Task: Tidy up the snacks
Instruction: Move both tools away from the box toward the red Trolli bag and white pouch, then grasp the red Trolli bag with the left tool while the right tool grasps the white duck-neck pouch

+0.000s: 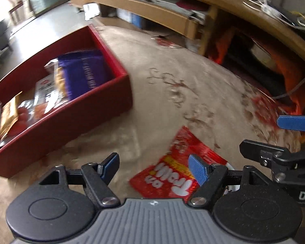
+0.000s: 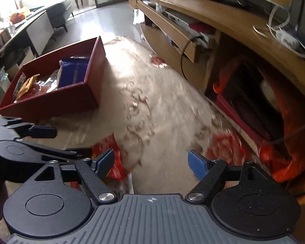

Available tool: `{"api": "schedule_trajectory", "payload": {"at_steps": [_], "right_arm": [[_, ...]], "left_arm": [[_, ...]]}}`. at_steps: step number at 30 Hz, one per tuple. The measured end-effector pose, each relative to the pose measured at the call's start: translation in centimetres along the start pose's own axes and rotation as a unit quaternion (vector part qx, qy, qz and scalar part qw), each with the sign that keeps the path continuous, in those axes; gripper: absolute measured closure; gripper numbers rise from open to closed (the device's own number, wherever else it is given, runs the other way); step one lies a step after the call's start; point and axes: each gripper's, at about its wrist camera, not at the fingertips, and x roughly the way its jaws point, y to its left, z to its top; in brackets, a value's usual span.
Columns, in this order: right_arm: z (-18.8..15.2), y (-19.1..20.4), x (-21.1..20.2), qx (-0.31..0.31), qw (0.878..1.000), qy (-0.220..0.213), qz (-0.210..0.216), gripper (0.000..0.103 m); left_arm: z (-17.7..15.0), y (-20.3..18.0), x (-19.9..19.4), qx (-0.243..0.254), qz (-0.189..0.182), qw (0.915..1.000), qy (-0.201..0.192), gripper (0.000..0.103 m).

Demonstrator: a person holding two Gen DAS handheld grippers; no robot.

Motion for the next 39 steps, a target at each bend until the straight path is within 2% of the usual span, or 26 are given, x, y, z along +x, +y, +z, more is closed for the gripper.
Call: {"api": "schedule_trajectory", "payload": {"at_steps": [7, 10, 16, 25, 30, 32, 35, 39], "right_arm": [[-1.6, -1.5, -0.1, 0.008, 1.0, 0.011, -0.001, 0.018], [-1.9, -2.2, -0.1, 0.014, 1.0, 0.016, -0.002, 0.018], [-2.1, -2.8, 0.2, 0.019, 1.0, 0.021, -0.001, 0.018], [-1.5, -1.1, 0.8, 0.0, 0.999, 0.033, 0.01, 0.018], [-1.6, -0.2, 1.3, -0.017, 0.999, 0.047, 0.013, 0.017], [-1.7, 0.3, 1.6, -0.025, 0.998, 0.054, 0.017, 0.017], [-1.6, 1.2, 2.0, -0.04, 0.997, 0.063, 0.022, 0.017], [-1.6, 1.5, 2.2, -0.048, 0.996, 0.068, 0.022, 0.017]], "left_arm": [[0.5, -1.4, 1.9, 0.044, -0.054, 0.9971, 0.031, 0.028], [0.8, -1.8, 2.6, 0.062, -0.046, 0.9966, 0.029, 0.025], [1.6, -1.4, 3.5, 0.084, -0.053, 0.9946, 0.03, 0.023], [-0.6, 1.0, 2.7, 0.038, -0.054, 0.9963, 0.055, 0.022], [-1.6, 1.9, 1.7, 0.021, -0.046, 0.9973, 0.053, 0.023], [-2.0, 2.2, 1.4, 0.032, -0.036, 0.9975, 0.051, 0.022], [-2.3, 3.1, 1.2, 0.036, -0.042, 0.9969, 0.056, 0.022], [-2.6, 2.7, 1.4, 0.08, -0.05, 0.9937, 0.059, 0.022]]}}
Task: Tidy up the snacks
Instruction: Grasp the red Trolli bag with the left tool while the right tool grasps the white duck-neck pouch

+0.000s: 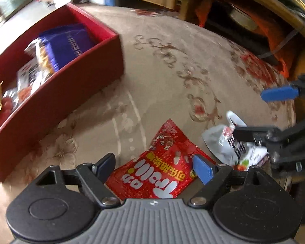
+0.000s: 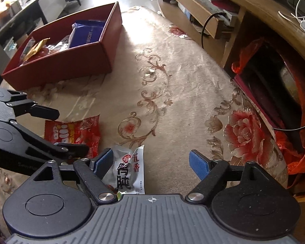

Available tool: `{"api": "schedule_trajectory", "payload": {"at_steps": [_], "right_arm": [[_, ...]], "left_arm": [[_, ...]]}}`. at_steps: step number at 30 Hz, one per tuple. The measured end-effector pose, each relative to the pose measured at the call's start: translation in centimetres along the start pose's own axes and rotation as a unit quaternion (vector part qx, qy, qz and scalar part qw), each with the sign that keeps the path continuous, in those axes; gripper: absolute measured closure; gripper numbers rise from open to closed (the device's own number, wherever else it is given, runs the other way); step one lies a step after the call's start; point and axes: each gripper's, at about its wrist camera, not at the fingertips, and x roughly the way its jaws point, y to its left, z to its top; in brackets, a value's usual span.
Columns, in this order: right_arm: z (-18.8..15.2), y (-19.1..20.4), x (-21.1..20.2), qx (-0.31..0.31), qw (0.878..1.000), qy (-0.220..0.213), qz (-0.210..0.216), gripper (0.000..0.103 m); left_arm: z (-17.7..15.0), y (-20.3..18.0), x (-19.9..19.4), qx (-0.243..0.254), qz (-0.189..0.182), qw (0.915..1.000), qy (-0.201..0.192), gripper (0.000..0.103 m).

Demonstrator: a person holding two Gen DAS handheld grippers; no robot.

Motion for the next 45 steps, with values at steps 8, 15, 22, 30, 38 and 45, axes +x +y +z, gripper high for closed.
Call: {"api": "schedule_trajectory", "payload": {"at_steps": [8, 15, 22, 30, 38, 45], "right_arm": [[-0.7, -0.5, 0.8, 0.009, 1.0, 0.02, 0.001, 0.017], [-0.4, 0.5, 1.7, -0.012, 0.999, 0.038, 0.002, 0.016], [0.0, 2.4, 3.0, -0.048, 0.997, 0.06, -0.002, 0.016], [0.5, 4.2, 3.3, -0.072, 0.995, 0.066, 0.001, 0.016], [0.4, 6.4, 4.0, -0.108, 0.991, 0.082, 0.006, 0.011], [0.5, 6.6, 4.1, -0.118, 0.989, 0.084, 0.006, 0.01]], "left_arm": [[0.7, -0.8, -1.4, 0.087, -0.004, 0.9961, -0.014, 0.022], [-0.3, -1.7, -0.9, 0.155, -0.017, 0.9878, 0.001, 0.021], [-0.8, -0.8, -0.4, 0.141, 0.0, 0.9901, 0.002, 0.013], [-4.7, 2.2, -1.4, 0.001, 0.025, 0.9995, 0.019, 0.011], [-7.8, 2.5, -3.0, -0.029, 0.049, 0.9982, 0.018, 0.011], [-8.3, 1.8, -2.6, 0.007, 0.045, 0.9985, 0.031, 0.01]]}}
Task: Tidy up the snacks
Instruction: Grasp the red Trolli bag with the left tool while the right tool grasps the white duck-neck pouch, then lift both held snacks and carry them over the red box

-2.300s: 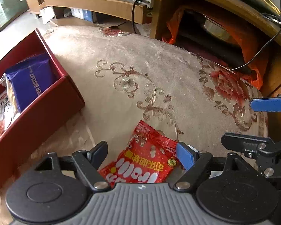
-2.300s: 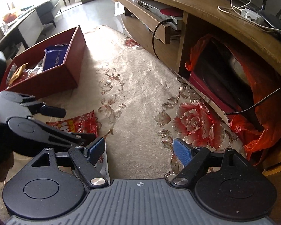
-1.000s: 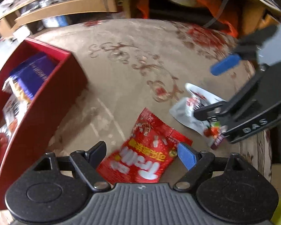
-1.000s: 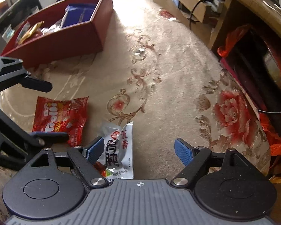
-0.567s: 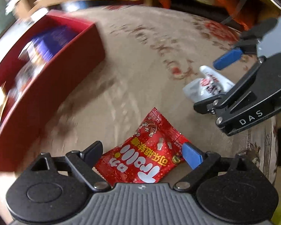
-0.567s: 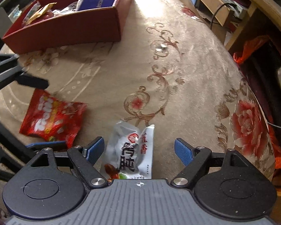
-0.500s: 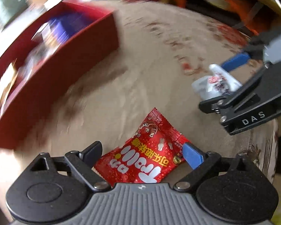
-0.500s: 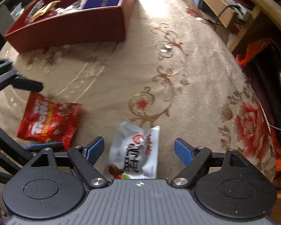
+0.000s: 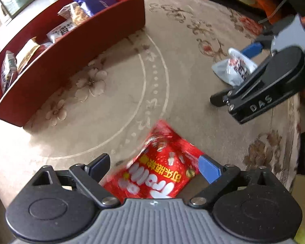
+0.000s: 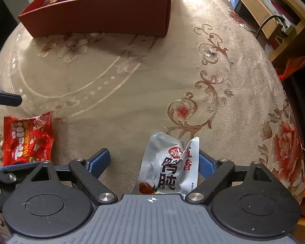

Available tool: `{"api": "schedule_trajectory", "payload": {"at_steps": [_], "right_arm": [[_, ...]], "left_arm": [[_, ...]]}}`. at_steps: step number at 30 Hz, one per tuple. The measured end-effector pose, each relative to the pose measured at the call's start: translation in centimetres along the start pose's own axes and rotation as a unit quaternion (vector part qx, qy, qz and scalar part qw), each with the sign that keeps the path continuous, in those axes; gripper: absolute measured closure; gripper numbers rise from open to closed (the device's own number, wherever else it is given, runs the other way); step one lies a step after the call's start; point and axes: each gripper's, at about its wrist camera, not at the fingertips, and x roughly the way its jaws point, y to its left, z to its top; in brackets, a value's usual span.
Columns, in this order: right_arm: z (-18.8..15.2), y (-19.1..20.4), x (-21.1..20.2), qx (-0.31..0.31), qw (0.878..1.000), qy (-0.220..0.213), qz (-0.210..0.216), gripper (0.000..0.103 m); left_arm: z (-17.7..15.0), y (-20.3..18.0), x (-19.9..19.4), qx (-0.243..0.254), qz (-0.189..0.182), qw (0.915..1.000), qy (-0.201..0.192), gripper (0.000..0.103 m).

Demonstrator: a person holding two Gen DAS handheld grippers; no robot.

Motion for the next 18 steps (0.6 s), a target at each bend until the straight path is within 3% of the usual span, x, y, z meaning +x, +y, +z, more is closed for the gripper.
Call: {"api": "schedule_trajectory", "payload": {"at_steps": [6, 14, 18], "right_arm": [[-0.6, 0.6, -0.4, -0.015, 1.0, 0.001, -0.001, 0.011], [-1.1, 1.2, -0.8, -0.042, 0.999, 0.005, -0.008, 0.011], [-1.2, 1.6, -0.9, -0.056, 0.998, 0.001, -0.018, 0.011]], "left_arm": [[0.0, -1.1, -0.2, 0.058, 0.017, 0.9982, -0.008, 0.008], [0.5, -2.6, -0.7, 0.15, 0.025, 0.9884, -0.006, 0.008], [0.5, -2.4, -1.2, 0.139, 0.035, 0.9896, -0.016, 0.009]]}}
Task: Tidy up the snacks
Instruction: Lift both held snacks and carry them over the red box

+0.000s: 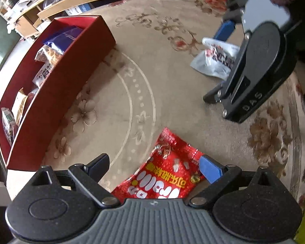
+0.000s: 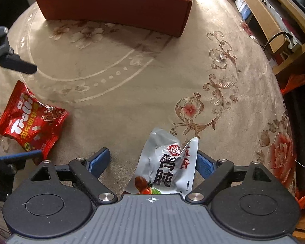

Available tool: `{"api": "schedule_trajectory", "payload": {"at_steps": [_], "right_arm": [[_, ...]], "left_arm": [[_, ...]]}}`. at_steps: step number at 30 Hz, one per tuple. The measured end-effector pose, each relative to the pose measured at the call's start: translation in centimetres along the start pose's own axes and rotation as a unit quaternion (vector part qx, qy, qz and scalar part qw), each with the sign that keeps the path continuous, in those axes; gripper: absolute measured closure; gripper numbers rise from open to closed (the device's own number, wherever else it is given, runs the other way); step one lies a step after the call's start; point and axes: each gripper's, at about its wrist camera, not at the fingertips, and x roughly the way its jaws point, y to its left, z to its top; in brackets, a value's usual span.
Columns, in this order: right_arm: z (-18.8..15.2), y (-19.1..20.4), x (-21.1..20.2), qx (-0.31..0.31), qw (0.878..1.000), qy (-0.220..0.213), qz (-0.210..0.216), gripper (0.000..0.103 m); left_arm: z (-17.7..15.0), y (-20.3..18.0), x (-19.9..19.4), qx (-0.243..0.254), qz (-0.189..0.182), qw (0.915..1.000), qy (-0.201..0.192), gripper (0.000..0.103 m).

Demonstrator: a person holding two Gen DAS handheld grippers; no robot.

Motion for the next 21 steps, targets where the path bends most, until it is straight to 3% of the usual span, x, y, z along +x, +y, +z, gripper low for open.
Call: {"api": "schedule_trajectory", "payload": {"at_steps": [3, 7, 13, 16, 21], "right_arm": [[0.0, -0.2, 0.1, 0.004, 1.0, 0.0, 0.003, 0.012], [-0.1, -0.4, 0.0, 0.002, 1.0, -0.006, 0.008, 0.016], [-0.3, -0.3, -0.1, -0.004, 1.0, -0.008, 0.013, 0.017], [-0.3, -0.4, -0.1, 0.001, 1.0, -0.006, 0.018, 0.016], [-0.1, -0.5, 0.1, -0.003, 1.0, -0.003, 0.018, 0.015]], "left_arm": [[-0.4, 0.1, 0.0, 0.0, 0.015, 0.9999, 0.008, 0.008], [-0.8, 0.0, -0.1, 0.013, 0.003, 0.9998, 0.014, 0.009], [-0.2, -0.8, -0.3, 0.087, -0.012, 0.9956, 0.033, 0.009], [0.0, -1.8, -0.8, 0.145, -0.003, 0.9886, 0.04, 0.009], [-1.1, -2.9, 0.0, 0.177, -0.001, 0.9815, 0.072, 0.008]]}}
